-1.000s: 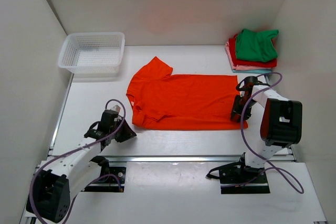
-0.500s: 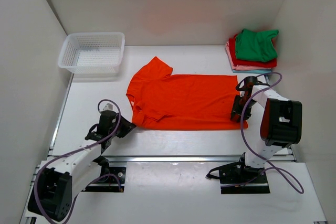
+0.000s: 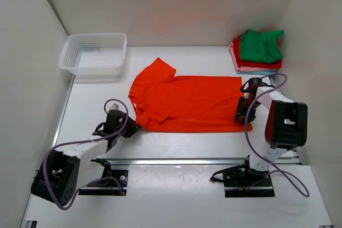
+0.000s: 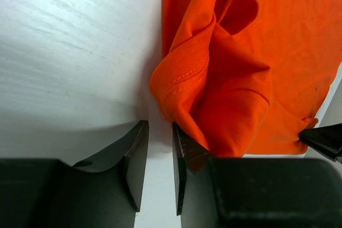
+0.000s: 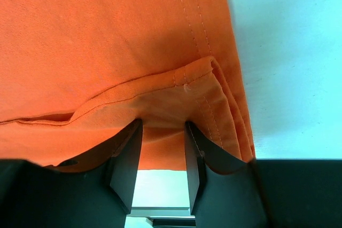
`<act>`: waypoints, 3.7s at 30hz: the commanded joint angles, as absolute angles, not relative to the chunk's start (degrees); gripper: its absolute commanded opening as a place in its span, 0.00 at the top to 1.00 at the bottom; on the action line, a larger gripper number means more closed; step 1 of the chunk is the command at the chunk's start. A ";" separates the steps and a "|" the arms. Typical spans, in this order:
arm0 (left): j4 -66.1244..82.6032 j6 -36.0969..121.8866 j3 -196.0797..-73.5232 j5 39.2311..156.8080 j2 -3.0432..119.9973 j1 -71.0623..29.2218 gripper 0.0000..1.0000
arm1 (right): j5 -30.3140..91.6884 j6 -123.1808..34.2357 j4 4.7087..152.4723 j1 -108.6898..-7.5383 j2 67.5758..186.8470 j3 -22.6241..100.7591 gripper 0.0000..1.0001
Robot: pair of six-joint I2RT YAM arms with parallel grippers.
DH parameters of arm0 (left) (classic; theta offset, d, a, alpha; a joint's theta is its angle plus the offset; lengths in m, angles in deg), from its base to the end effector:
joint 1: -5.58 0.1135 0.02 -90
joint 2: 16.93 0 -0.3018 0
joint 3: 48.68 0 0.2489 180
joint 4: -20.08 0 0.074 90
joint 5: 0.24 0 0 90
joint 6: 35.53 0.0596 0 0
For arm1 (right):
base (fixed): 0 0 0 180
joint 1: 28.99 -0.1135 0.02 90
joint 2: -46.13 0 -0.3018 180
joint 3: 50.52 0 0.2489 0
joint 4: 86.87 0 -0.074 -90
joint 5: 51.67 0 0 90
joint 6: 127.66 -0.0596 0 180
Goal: Fold and stack the t-shirts
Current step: Fold the flattened tshirt in 1/3 of the way
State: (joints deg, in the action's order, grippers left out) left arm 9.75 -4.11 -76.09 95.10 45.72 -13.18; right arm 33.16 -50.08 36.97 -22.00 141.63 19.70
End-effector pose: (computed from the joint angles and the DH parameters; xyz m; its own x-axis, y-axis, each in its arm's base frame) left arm 0.1667 -0.0625 0.1427 -0.6784 -0.6669 -0.3082 -0.3779 0.6765 -0.6320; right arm 0.2923 -0.0304 0.1757 -0.9353 0.3305 -0.1262 0.3165 0.9411 0.1190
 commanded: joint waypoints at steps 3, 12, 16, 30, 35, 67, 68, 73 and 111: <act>13.17 -6.00 -79.06 93.98 47.93 -14.81 0.62 | 33.58 -50.22 39.72 -22.48 141.93 19.77 0.66; 12.64 -4.76 -83.90 92.66 54.60 -16.39 0.49 | 33.05 -50.40 39.55 -22.83 142.37 20.65 0.66; 13.60 -4.41 -85.39 91.87 59.08 -16.83 0.61 | 32.09 -50.84 39.46 -23.01 142.28 21.44 0.66; -9.47 17.00 -97.59 95.56 56.99 -9.72 1.00 | 33.49 -48.99 37.88 -22.93 145.61 23.37 0.79; -19.70 26.60 -102.71 94.42 55.93 -6.37 1.00 | 34.81 -47.94 37.61 -21.96 147.38 23.90 0.78; -51.00 49.99 -118.27 76.40 62.88 -12.00 1.00 | 38.07 -45.57 36.91 -19.93 147.65 23.46 0.78; -50.73 50.17 -118.27 76.57 61.92 -12.17 1.00 | 38.15 -45.48 36.91 -19.85 147.82 23.55 0.78; -49.41 50.43 -116.07 75.52 55.33 -12.35 0.84 | 38.15 -45.31 37.17 -19.67 147.91 23.20 0.79; -48.62 46.30 -123.10 77.19 54.19 -2.87 0.65 | 12.85 -48.53 68.27 -66.32 129.26 16.96 0.61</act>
